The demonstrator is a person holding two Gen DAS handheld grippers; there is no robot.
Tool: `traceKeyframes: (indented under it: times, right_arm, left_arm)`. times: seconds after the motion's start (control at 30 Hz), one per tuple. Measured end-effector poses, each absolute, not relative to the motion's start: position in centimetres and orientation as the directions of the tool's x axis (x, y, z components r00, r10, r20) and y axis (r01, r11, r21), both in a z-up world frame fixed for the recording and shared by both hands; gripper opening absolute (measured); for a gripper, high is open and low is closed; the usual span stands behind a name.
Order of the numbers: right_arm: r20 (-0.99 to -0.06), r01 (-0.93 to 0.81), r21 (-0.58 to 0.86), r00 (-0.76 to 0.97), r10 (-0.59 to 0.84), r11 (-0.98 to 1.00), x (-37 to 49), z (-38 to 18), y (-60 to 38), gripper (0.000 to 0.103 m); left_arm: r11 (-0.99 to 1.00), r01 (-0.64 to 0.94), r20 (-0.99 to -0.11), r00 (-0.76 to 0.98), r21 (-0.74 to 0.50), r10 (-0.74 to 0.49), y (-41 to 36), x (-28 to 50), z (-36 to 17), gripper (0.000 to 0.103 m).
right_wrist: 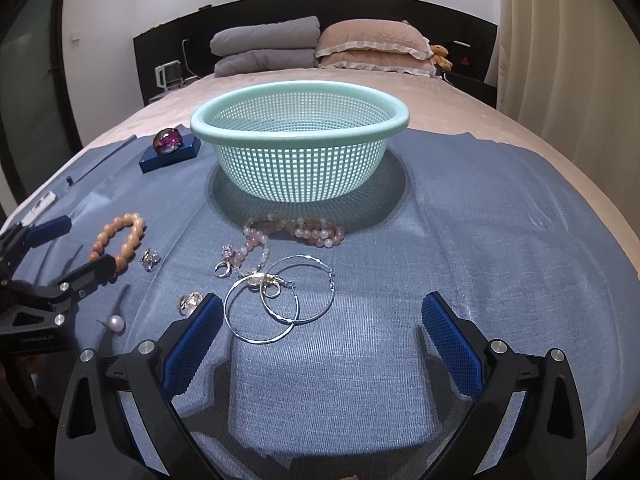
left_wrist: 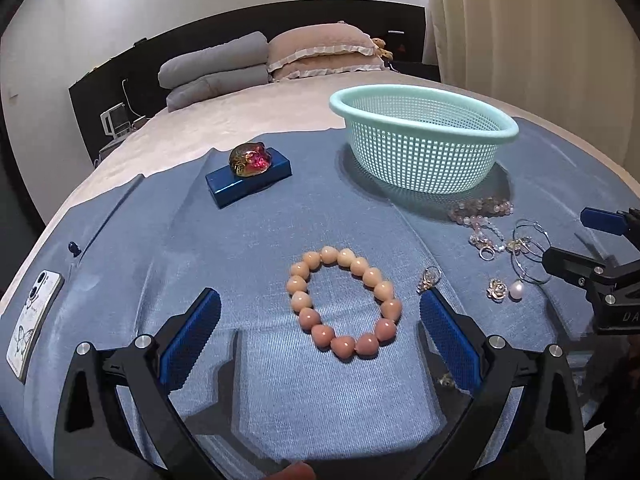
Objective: Organize jewelry
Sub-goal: 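Grasp the peach heart-bead bracelet with the left gripper while the right grasps a silver hoop earring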
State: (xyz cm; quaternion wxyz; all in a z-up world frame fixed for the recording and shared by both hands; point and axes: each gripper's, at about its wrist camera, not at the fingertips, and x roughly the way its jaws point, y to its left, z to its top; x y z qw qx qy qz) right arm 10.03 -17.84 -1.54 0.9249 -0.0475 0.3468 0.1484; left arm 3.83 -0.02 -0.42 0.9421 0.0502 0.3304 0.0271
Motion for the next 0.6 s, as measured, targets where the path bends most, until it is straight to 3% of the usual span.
traceKeyframes:
  times: [0.37, 0.6]
  right_arm:
    - [-0.69, -0.326, 0.024, 0.679, 0.251, 0.945, 12.7, -2.6, -16.9, 0.095]
    - [-0.694, -0.329, 0.011, 0.677, 0.245, 0.944, 12.6, -3.6, -16.7, 0.096]
  left_arm:
    - [0.999, -0.007, -0.694, 0.719, 0.048, 0.039, 1.8, 7.0, -1.8, 0.098]
    - [0.999, -0.01, -0.688, 0.725, 0.047, 0.039, 1.8, 7.0, -2.5, 0.099]
